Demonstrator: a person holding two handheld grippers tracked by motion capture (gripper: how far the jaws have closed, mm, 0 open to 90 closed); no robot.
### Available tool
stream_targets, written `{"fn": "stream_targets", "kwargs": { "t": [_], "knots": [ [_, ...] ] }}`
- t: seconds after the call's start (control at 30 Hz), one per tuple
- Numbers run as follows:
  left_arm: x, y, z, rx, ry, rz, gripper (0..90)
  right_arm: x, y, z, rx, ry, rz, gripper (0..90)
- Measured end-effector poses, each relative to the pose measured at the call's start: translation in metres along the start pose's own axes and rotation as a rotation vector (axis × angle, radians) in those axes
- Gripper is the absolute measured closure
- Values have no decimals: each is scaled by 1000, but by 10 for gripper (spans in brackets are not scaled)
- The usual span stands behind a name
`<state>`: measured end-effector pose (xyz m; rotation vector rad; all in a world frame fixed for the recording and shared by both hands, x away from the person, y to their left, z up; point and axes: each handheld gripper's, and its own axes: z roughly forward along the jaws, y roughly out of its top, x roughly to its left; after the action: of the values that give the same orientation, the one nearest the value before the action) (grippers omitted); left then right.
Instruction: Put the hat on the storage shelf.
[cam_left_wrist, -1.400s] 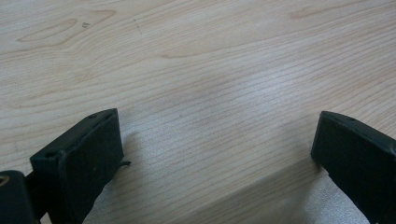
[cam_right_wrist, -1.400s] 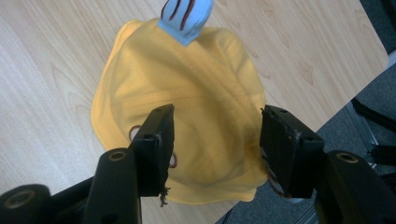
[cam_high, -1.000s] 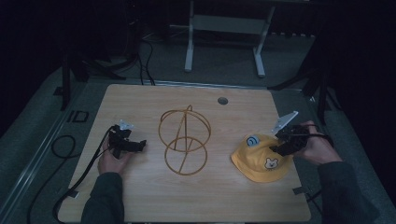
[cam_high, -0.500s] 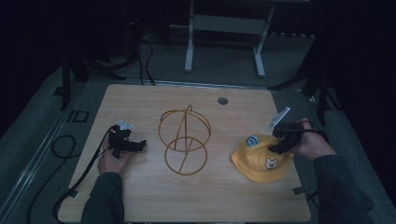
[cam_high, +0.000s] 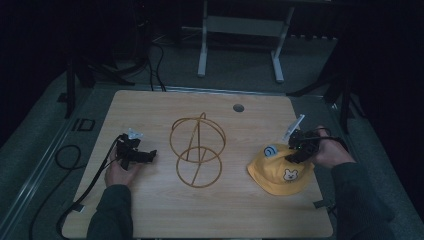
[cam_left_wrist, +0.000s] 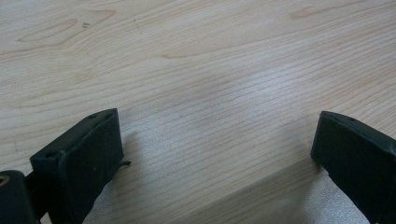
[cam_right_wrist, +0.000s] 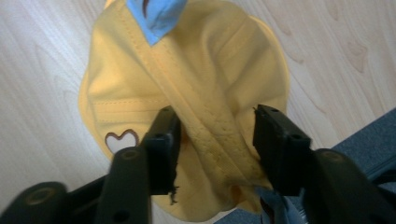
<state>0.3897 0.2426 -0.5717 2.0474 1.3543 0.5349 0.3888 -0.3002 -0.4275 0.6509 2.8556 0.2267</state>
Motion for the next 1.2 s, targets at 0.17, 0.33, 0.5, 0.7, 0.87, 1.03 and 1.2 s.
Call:
{"fn": "stream_targets", "kwargs": {
  "t": [0.17,0.33,0.5,0.7,0.87,1.03,1.2],
  "knots": [
    [0,0,0,0,0,0,20,-1,1,-1,18,27,-27,668],
    [0,0,0,-1,0,-1,20,-1,1,-3,23,46,-55,730],
    [0,0,0,0,0,0,20,0,2,-7,16,54,-62,742],
    [0,0,0,-1,0,0,20,0,4,-14,-4,67,-67,749],
    [0,0,0,-1,0,0,20,2,8,-19,-12,74,-75,750],
    [0,0,0,0,0,0,20,5,12,-24,-23,76,-95,751],
    [0,0,0,0,0,0,20,7,14,-29,-37,79,-102,753]
  ]
}}
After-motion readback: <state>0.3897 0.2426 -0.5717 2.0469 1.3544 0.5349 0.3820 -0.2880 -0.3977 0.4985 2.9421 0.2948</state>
